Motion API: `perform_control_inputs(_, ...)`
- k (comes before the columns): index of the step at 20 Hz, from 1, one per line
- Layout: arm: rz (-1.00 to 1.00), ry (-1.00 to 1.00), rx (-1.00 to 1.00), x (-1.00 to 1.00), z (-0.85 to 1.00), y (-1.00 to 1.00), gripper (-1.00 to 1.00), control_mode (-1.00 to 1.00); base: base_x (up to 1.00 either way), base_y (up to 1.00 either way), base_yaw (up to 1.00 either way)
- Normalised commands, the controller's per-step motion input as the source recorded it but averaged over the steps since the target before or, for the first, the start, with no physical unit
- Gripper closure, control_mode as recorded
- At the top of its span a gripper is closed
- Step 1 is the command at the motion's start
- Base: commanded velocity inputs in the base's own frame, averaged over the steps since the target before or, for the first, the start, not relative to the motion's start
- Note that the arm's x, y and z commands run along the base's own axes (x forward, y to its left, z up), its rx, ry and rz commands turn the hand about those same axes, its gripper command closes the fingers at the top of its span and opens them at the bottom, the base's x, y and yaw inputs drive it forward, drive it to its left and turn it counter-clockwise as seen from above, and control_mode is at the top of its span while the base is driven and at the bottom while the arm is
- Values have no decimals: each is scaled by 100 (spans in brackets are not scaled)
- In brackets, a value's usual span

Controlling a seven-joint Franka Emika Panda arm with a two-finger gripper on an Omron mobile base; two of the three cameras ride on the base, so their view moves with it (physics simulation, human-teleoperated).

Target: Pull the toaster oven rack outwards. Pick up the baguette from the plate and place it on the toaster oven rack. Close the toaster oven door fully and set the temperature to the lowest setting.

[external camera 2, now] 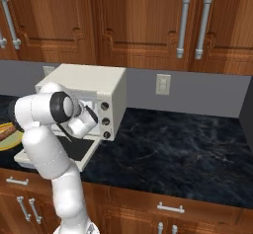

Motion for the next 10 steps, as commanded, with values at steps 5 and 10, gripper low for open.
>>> perform_control_inputs(5,0,46,-8,-100,-100,0,-100,-100,0,0,0)
perform_control_inputs(10,-5,49,-13,-100,-100,10,-100,-100,0,0,0)
